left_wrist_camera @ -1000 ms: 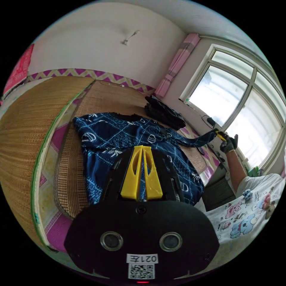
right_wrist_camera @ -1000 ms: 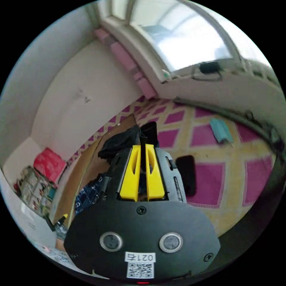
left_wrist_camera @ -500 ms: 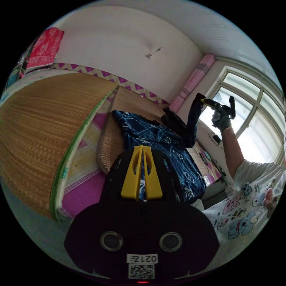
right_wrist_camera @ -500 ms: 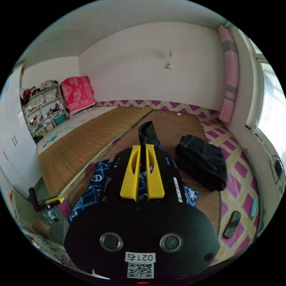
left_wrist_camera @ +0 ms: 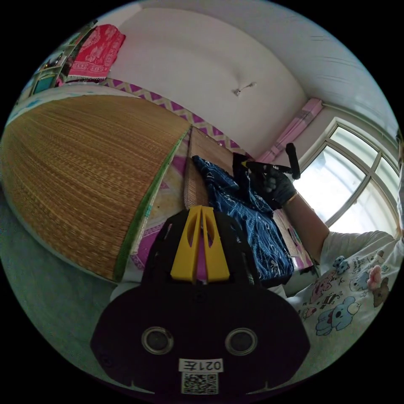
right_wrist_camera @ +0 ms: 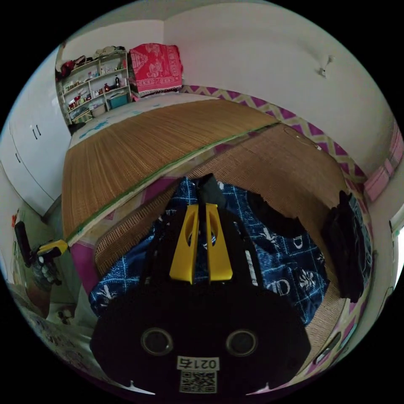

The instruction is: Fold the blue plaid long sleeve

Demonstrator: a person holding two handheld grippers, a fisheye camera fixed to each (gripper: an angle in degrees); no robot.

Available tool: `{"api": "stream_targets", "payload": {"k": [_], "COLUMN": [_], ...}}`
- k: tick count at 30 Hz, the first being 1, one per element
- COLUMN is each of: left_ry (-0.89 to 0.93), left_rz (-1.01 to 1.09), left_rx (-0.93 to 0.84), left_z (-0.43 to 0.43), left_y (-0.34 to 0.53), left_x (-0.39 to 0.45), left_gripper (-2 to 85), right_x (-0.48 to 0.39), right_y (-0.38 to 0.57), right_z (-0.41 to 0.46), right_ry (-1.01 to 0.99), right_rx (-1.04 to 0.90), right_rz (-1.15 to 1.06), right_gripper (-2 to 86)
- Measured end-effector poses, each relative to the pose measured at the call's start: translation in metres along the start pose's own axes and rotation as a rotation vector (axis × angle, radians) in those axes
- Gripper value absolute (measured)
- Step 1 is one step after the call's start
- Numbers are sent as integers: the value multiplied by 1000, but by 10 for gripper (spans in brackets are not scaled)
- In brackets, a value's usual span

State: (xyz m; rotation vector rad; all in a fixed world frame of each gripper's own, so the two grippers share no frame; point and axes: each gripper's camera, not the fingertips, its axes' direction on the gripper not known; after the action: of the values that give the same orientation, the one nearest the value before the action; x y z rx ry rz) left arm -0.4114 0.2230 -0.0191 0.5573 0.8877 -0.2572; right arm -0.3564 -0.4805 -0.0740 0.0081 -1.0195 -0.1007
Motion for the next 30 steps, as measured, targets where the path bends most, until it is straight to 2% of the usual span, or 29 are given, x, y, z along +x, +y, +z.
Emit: {"api": "stream_targets", "payload": {"k": [3,5,7,9,12,14,16,22,23,27,30], "left_ry": [22,33,38,33,28,35,47,86,100,116,123], "left_rz": [-6,-1,9,23,14,2,-4,39,48,84,89], "left_rx": [-1,-6,-6,-8,-27,-41,-52,-84,-95,-120,-124], "left_z": [-5,-8,-13,-20,-23,-21,-18,-2,3,13,16], "left_y": [-1,-2,-1,1,6,8,8,5,4,0,-2], "left_x": [-8,-10,-10,-12,-20,-25,-28,-12,-8,3,5], "left_gripper": [-10,-10,-10,-10,-10,-10,-10,-10,-10,-10,-10], "right_x": [-28,-32,-15,7,48,77,97,151,155,163,202], "right_y": [-9,-3,3,12,31,50,66,122,132,141,149], "right_z": [77,122,127,116,98,98,108,168,170,164,137], "right_ry": [-38,-227,-375,-424,-327,-141,-51,-10,-38,-131,16], "right_rx": [-118,-192,-163,-108,-71,-93,-123,-264,-220,-239,-114], "right_rz": [-46,-48,17,47,36,24,27,104,111,61,141], "right_gripper": [32,59,91,96,65,20,4,-7,-7,-8,-3]}}
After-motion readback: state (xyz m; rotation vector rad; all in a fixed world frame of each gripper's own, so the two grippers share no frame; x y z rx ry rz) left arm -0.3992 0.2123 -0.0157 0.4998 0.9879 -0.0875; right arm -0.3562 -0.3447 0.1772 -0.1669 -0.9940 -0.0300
